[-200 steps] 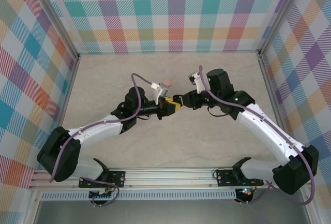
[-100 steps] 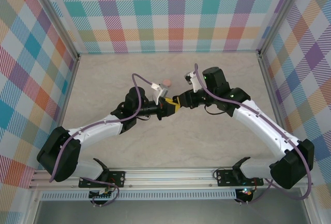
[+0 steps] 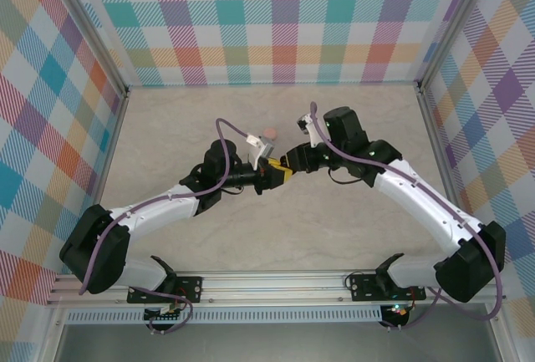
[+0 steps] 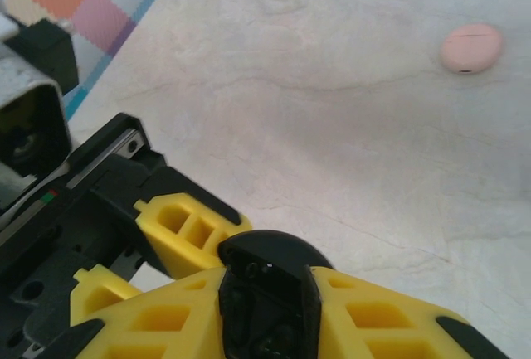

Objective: Insert wireless bluetooth earbuds into charging case

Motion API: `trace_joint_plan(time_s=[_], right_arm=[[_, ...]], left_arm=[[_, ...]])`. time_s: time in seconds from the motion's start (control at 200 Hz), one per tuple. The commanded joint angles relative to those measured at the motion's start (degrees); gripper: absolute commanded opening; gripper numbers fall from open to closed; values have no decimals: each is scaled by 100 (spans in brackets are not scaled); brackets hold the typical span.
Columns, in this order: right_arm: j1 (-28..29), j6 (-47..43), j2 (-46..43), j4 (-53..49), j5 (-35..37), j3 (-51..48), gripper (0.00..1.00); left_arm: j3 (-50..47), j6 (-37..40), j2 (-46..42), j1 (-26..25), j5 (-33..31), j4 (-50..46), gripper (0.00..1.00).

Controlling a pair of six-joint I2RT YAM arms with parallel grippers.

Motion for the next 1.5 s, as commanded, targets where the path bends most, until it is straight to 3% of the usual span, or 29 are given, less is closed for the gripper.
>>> trace_joint_plan(time_s=[0.0, 0.16, 0.42, 0.72, 0.95, 1.495], right_arm=[[-85, 210, -345, 54, 594, -27, 33], [-459, 337, -364, -14, 503, -144, 32], [-1019, 348, -215, 315, -723, -483, 25], [-1051, 247, -115, 659, -1692, -604, 22], [-1042, 206, 48, 771, -2433, -570, 22], [-1032, 95, -286, 863, -3087, -578, 24]], left_arm=[[177, 281, -161, -92, -20, -85, 7], [168, 347, -320, -92, 71, -115, 7], [89, 315, -527, -92, 529, 295, 7], [-59, -47, -564, -105, 1190, 1304, 6], [4, -40, -526, -227, 1418, 1395, 7], [287, -187, 126, -268, 1179, 1012, 7]])
